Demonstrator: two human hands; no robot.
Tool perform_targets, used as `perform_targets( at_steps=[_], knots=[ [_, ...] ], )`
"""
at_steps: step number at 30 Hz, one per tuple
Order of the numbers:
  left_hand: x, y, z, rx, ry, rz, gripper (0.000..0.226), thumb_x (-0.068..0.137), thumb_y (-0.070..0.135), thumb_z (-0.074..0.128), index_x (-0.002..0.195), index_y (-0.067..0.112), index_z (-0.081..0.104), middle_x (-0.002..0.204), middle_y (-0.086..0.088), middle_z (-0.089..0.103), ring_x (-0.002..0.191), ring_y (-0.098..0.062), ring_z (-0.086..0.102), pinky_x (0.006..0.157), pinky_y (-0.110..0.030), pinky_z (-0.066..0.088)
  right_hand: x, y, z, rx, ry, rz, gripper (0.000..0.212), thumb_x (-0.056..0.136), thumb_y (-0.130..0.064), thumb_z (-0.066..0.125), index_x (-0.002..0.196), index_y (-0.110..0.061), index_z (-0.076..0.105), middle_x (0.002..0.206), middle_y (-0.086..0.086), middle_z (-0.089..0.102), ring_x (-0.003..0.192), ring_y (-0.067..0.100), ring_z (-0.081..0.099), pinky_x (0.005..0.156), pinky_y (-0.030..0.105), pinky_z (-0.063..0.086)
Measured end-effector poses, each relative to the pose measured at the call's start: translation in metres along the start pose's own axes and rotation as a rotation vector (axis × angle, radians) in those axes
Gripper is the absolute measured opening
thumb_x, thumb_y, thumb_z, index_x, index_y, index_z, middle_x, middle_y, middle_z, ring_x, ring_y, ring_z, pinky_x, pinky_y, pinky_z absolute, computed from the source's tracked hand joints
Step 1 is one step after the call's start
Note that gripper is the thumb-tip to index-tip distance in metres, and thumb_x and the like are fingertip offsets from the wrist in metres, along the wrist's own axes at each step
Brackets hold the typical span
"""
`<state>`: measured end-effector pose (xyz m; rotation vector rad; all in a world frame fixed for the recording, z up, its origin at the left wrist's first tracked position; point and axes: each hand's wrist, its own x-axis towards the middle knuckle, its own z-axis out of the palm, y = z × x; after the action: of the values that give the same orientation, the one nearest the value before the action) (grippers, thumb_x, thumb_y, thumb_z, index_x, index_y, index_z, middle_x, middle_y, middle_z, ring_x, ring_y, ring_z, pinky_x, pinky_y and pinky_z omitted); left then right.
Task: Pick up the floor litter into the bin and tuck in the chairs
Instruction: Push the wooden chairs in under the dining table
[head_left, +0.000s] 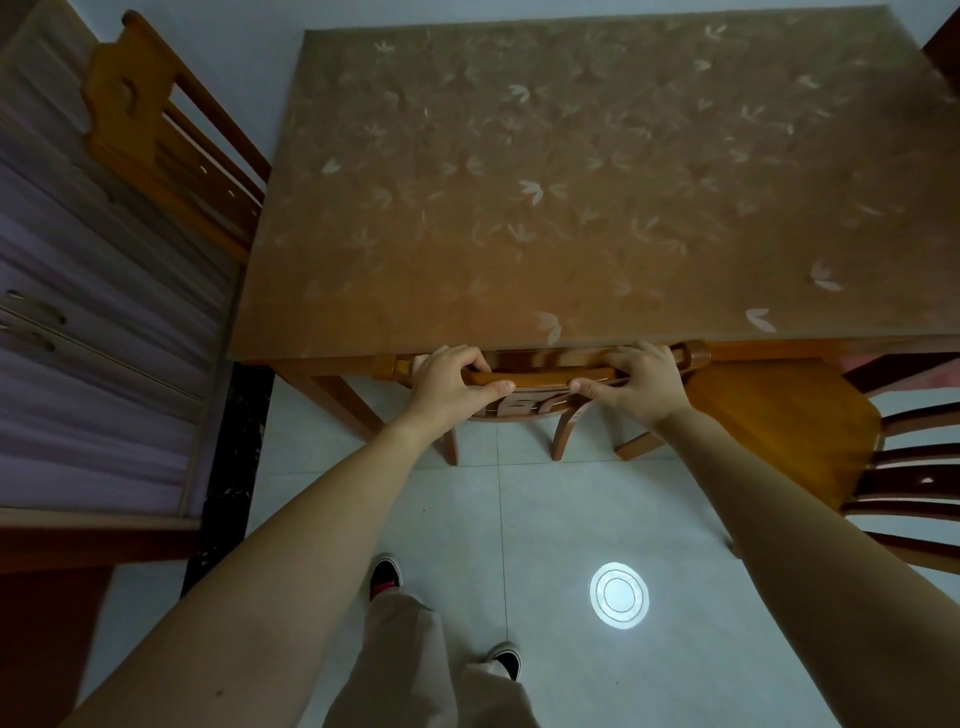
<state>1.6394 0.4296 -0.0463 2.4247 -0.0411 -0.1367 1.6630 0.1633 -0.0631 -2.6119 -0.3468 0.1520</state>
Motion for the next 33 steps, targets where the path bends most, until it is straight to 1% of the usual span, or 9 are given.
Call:
perform_targets(
  at_steps=[3, 7, 16, 20, 22, 25, 27, 30, 33],
  knots=[
    [0.007, 0.0, 0.003, 0.009, 0.0, 0.002, 0.033, 0.075, 0.056, 0.069, 0.074, 0.025, 0.059, 0.081, 0.015, 0.058, 0.086, -0.01, 0.048, 0.08, -0.033, 0.023, 0.007, 0.006, -0.002, -0.019, 0.016, -0.012, 0.067, 0.072, -0.083, 0.037, 0.093, -0.03, 0.071, 0.09, -0.017, 0.055, 0.093, 0.012, 0.044, 0.086, 0.032, 0.025],
    [0.013, 0.003, 0.006, 0.008, 0.011, 0.006, 0.033, 0.075, 0.056, 0.069, 0.073, 0.024, 0.059, 0.079, 0.014, 0.059, 0.085, -0.009, 0.049, 0.081, -0.034, 0.025, 0.015, 0.013, -0.004, -0.035, 0.017, -0.011, 0.065, 0.073, -0.084, 0.037, 0.09, -0.03, 0.069, 0.081, -0.018, 0.053, 0.083, 0.013, 0.043, 0.081, 0.032, 0.025],
    [0.016, 0.002, 0.006, 0.02, 0.01, 0.019, 0.034, 0.076, 0.058, 0.067, 0.075, 0.026, 0.058, 0.08, 0.016, 0.058, 0.085, -0.009, 0.047, 0.077, -0.032, 0.023, 0.016, 0.015, -0.005, -0.091, -0.013, 0.0, 0.072, 0.075, -0.085, 0.036, 0.099, -0.028, 0.071, 0.082, -0.018, 0.055, 0.084, 0.013, 0.043, 0.083, 0.033, 0.028],
    [0.015, 0.0, 0.005, 0.03, -0.023, 0.039, 0.032, 0.078, 0.06, 0.063, 0.078, 0.029, 0.057, 0.083, 0.019, 0.056, 0.086, -0.007, 0.046, 0.077, -0.031, 0.021, 0.011, 0.001, -0.01, -0.035, -0.039, 0.085, 0.063, 0.076, -0.077, 0.05, 0.103, -0.024, 0.07, 0.091, -0.012, 0.058, 0.092, 0.014, 0.044, 0.092, 0.036, 0.034],
    [0.013, -0.002, 0.003, 0.03, -0.032, 0.061, 0.029, 0.08, 0.058, 0.063, 0.081, 0.029, 0.058, 0.087, 0.018, 0.057, 0.088, -0.007, 0.046, 0.077, -0.031, 0.021, 0.002, -0.009, -0.01, 0.033, 0.02, 0.142, 0.055, 0.077, -0.072, 0.057, 0.1, -0.024, 0.07, 0.094, -0.008, 0.062, 0.094, 0.015, 0.049, 0.094, 0.04, 0.042],
    [0.009, -0.004, -0.005, 0.049, -0.056, 0.14, 0.025, 0.086, 0.05, 0.06, 0.1, 0.029, 0.063, 0.103, 0.012, 0.062, 0.102, -0.013, 0.052, 0.084, -0.033, 0.029, -0.02, -0.036, -0.013, 0.095, 0.134, 0.2, 0.048, 0.083, -0.053, 0.066, 0.116, -0.018, 0.066, 0.111, -0.002, 0.065, 0.107, 0.015, 0.054, 0.094, 0.033, 0.048],
    [0.003, 0.001, -0.017, 0.088, -0.074, 0.224, 0.035, 0.09, 0.045, 0.057, 0.118, 0.025, 0.061, 0.12, 0.007, 0.061, 0.115, -0.017, 0.049, 0.095, -0.035, 0.032, -0.041, -0.059, -0.018, 0.074, 0.224, 0.183, 0.048, 0.085, -0.047, 0.067, 0.124, -0.018, 0.063, 0.121, 0.0, 0.063, 0.116, 0.015, 0.053, 0.1, 0.034, 0.046],
    [-0.01, 0.017, -0.038, 0.195, -0.05, 0.427, 0.046, 0.094, 0.046, 0.048, 0.135, 0.024, 0.05, 0.136, 0.006, 0.053, 0.128, -0.016, 0.042, 0.108, -0.037, 0.026, -0.077, -0.089, -0.025, 0.017, 0.287, 0.199, 0.053, 0.089, -0.051, 0.059, 0.131, -0.02, 0.058, 0.131, 0.001, 0.058, 0.126, 0.017, 0.048, 0.108, 0.036, 0.039],
    [-0.028, 0.031, -0.052, 0.215, -0.044, 0.625, 0.051, 0.097, 0.05, 0.031, 0.14, 0.024, 0.044, 0.142, 0.005, 0.048, 0.133, -0.014, 0.037, 0.113, -0.036, 0.02, -0.118, -0.112, -0.02, -0.039, 0.304, 0.275, 0.06, 0.092, -0.062, 0.04, 0.136, -0.023, 0.053, 0.138, -0.002, 0.053, 0.13, 0.015, 0.044, 0.11, 0.037, 0.035]
  ],
)
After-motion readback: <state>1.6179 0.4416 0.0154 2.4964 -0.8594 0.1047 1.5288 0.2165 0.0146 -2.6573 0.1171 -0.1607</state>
